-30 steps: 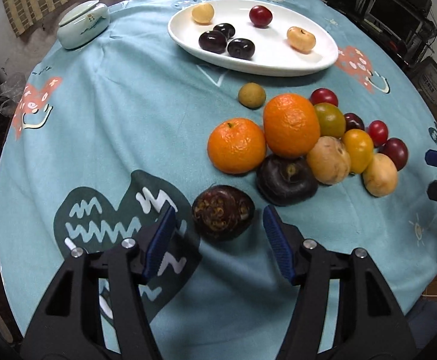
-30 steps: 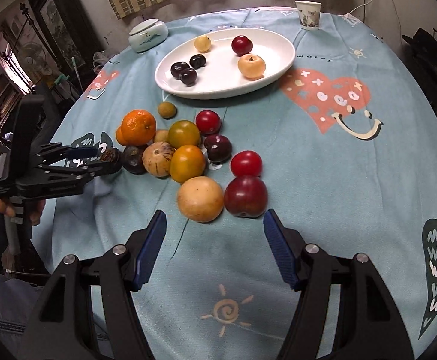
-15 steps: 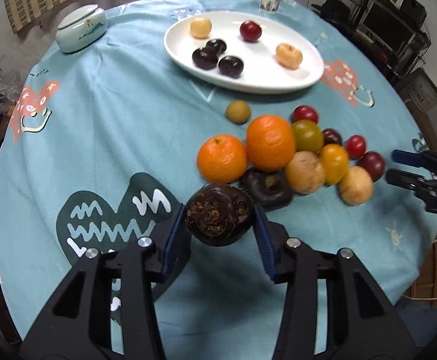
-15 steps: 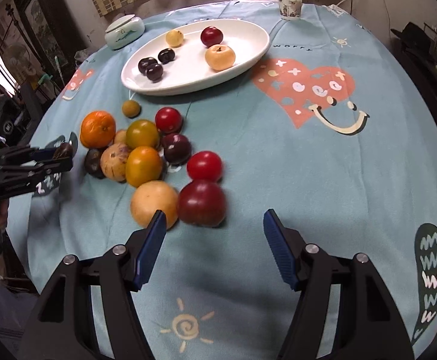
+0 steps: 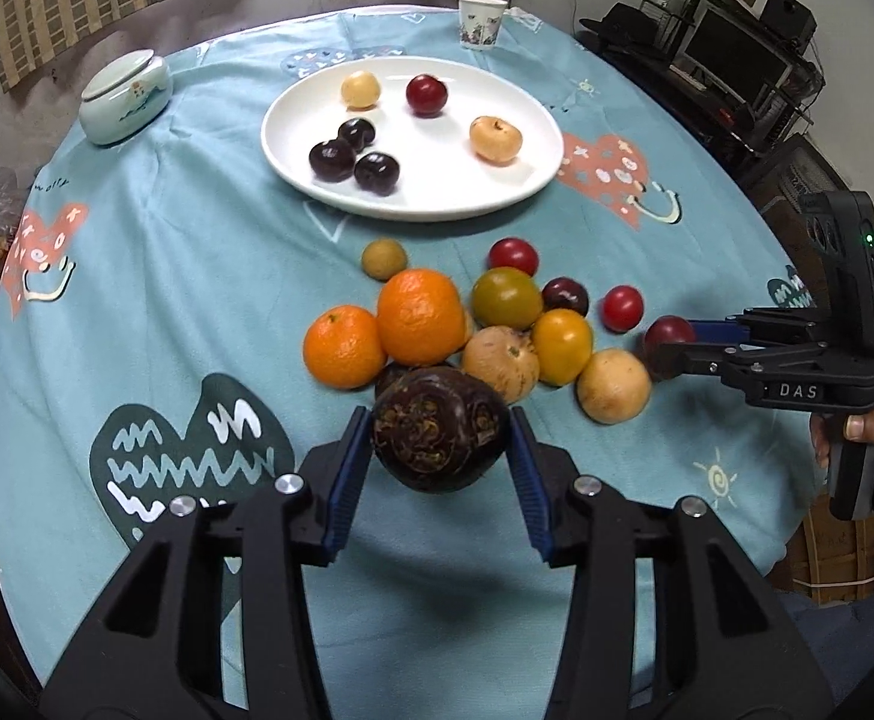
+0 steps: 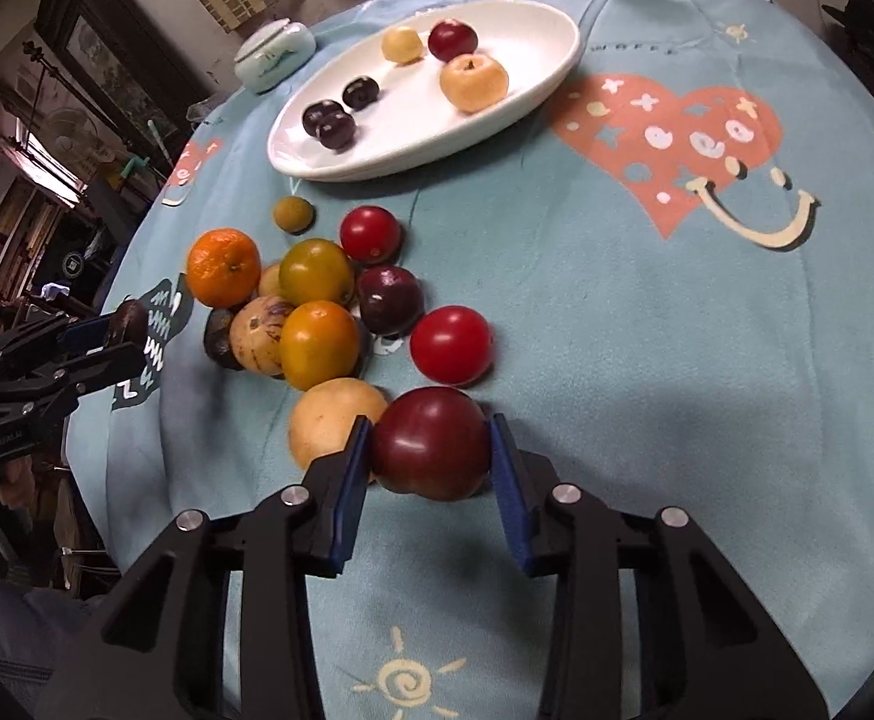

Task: Organize fruits
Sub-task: 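Grasp the mangosteen with the left gripper while the right gripper grasps a red plum, then carry the mangosteen and dark red apple over the white plate and release both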

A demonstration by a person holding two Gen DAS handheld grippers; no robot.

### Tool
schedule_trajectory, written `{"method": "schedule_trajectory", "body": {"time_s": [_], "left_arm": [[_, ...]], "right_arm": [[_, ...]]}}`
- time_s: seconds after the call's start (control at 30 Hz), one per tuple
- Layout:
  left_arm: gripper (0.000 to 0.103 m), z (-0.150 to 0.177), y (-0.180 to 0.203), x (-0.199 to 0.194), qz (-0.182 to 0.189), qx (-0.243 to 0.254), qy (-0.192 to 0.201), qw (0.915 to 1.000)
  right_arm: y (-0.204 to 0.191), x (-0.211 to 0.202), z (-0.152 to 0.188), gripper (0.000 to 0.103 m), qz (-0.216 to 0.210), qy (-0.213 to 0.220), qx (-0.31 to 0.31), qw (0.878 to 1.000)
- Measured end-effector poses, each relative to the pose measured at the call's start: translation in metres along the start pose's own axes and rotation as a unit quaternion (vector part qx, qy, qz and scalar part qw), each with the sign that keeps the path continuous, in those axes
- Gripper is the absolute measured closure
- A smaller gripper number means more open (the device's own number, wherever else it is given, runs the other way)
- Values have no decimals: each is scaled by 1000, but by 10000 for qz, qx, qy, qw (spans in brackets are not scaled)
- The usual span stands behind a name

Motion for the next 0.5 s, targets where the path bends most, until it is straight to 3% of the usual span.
{"method": "schedule_trajectory", "body": {"time_s": [0.27, 0.5], "left_arm": [[57, -17, 18, -5, 4, 194, 99, 9998], [57, -22, 19, -12, -192, 145, 83, 9997]], "right_arm": [[0, -16, 4, 64, -171, 124, 312, 9993], [-24, -38, 3, 64, -667, 335, 401, 9964]]}}
Point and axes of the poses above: each gripper's, at about its wrist camera, not at the fingertips, and x roughly the way its jaws point, y to its right, z to its underside, the point moved 8 cm from there along x, roughly the way its jaws point, and after that the axes turned 13 degrees about z, right-handed, at the moved point
